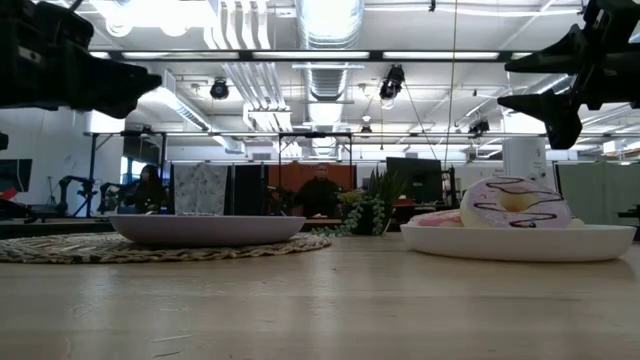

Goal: Pick & Place donuts
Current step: Return to Home Position

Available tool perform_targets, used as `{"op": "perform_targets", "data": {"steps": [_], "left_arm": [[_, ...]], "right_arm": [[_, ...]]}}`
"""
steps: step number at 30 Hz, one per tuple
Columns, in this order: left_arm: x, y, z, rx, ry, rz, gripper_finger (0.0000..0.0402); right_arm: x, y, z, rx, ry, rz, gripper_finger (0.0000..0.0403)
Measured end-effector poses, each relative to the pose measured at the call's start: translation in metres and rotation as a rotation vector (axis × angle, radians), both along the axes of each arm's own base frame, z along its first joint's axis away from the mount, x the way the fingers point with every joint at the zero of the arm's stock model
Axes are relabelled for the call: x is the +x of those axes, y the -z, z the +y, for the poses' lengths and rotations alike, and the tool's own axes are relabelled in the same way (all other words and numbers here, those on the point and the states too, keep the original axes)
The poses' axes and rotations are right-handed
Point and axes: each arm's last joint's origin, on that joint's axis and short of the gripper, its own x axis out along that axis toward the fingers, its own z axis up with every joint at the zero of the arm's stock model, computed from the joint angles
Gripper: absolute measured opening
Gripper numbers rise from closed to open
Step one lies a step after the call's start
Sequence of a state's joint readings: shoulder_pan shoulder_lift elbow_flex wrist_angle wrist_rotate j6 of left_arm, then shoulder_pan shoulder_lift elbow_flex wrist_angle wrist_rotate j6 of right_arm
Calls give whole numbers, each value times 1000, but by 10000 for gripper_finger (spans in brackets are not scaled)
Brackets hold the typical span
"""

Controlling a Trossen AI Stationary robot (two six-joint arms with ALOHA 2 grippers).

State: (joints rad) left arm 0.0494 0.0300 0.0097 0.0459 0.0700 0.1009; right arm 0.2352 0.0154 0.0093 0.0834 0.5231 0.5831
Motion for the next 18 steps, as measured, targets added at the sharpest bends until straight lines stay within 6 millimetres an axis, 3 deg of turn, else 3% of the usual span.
{"op": "perform_targets", "data": {"steps": [18], "left_arm": [[1, 1, 0, 0, 0, 16, 108]], "right_arm": [[0, 0, 0, 1, -3, -4, 228]]}}
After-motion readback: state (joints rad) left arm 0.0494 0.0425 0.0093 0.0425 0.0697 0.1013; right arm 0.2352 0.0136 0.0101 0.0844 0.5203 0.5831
